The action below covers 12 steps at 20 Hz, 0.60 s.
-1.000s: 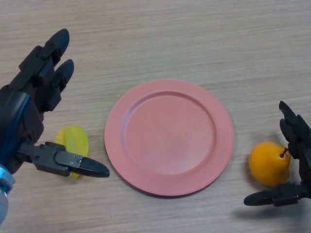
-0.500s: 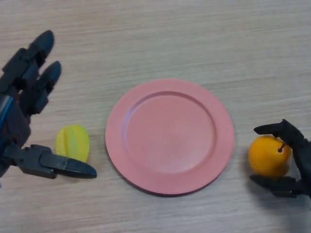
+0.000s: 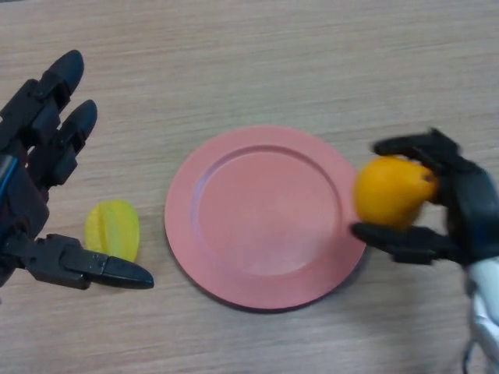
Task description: Pick up the yellow pear and place it on the plate
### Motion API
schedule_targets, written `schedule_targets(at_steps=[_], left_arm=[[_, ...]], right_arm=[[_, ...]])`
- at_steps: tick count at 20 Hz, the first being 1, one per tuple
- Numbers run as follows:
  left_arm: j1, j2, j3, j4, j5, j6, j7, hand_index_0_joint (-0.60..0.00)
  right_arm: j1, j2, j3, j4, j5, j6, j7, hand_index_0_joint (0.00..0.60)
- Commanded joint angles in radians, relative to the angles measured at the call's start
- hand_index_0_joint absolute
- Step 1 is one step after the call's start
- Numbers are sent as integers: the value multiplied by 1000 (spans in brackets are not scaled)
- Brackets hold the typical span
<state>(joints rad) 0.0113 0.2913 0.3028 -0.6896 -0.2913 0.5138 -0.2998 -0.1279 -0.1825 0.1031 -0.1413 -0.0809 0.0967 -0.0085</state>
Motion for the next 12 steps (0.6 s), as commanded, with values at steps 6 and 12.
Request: schedule_targets(at_steps=[6,12], left_arm=[[-1,35,143,-41,-78,-166,20,0],[39,25,195,-47,-56,-203,-6,0]], right_arm=[[-197,-8,197,242,15,-321,-189,600],[-224,-7,339,368,147,-370,-206,600]])
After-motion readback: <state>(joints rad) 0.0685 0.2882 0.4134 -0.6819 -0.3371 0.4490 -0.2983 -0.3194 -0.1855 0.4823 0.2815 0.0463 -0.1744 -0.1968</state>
